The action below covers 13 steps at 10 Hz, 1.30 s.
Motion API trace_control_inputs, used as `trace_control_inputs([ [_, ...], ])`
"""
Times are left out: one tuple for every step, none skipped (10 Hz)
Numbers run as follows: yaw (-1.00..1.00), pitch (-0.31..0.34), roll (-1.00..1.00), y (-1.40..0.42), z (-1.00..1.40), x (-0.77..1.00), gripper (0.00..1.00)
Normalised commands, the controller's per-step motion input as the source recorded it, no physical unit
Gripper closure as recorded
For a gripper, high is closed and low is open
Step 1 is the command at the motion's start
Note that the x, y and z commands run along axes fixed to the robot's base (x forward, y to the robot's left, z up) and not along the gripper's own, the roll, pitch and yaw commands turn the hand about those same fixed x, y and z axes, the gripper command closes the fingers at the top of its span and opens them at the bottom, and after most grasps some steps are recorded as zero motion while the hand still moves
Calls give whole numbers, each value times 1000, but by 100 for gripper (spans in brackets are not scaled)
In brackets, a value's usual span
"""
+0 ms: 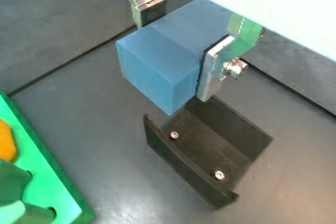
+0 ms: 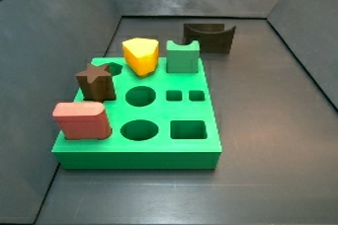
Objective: Pick up the rectangle object. Move up. Place the rectangle object on the fixture. Regrasp the rectangle object. Move to above the board. Insert the rectangle object.
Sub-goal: Place the rectangle object on the fixture.
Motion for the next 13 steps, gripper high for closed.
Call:
trace_control_inputs([
  [3,14,-1000,206,250,458,100],
  [-3,19,-1000,208,235,377,100],
  [-18,31,-1000,180,142,285,100],
  [-22,44,-1000,105,53,218,100],
  [-29,67,-1000,60,11,143,100],
  [-37,80,-1000,49,4,101,100],
  [-47,89,-1000,46,3,81,100],
  [-60,102,-1000,45,-8,80,100],
  [-84,130,-1000,44,-15,91,100],
  [-94,133,-866,47,-12,93,100],
  [-104,116,-632,48,-14,91,100],
  [-109,106,-512,49,-20,87,100],
  [-108,81,-300,38,-8,80,100],
])
